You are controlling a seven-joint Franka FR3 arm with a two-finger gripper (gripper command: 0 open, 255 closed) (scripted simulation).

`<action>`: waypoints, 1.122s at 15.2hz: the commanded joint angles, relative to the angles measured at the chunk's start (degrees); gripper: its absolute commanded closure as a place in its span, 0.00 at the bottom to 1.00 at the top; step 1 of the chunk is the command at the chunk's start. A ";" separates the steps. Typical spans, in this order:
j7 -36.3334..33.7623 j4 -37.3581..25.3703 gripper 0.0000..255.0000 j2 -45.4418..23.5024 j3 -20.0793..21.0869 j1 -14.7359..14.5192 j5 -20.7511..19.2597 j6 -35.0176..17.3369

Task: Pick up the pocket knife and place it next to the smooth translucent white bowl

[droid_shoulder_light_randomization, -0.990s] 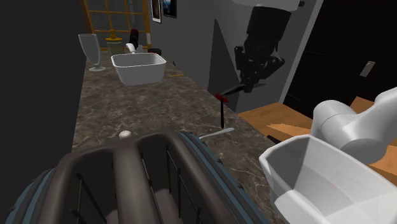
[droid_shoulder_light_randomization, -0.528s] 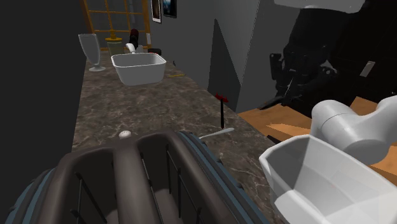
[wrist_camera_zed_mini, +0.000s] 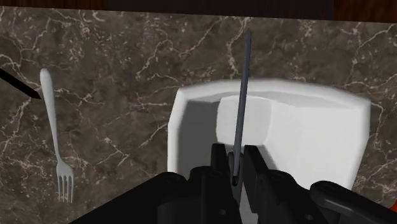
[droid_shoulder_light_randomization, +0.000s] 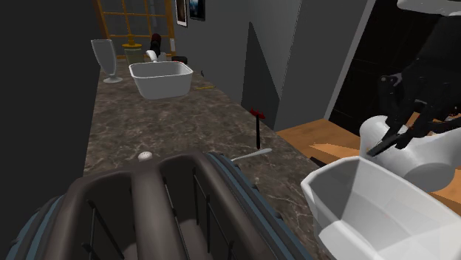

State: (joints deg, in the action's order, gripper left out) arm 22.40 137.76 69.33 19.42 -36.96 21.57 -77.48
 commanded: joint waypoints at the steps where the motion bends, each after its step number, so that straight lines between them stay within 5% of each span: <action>1: -2.44 -0.17 1.00 2.39 1.57 -1.03 1.94 2.08; 9: -12.79 -3.87 1.00 9.66 7.88 -4.35 10.43 10.09; 17: -12.89 2.31 1.00 14.04 10.26 -5.81 12.92 8.08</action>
State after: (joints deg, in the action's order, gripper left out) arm 9.58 139.11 82.61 29.32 -42.48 34.09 -69.19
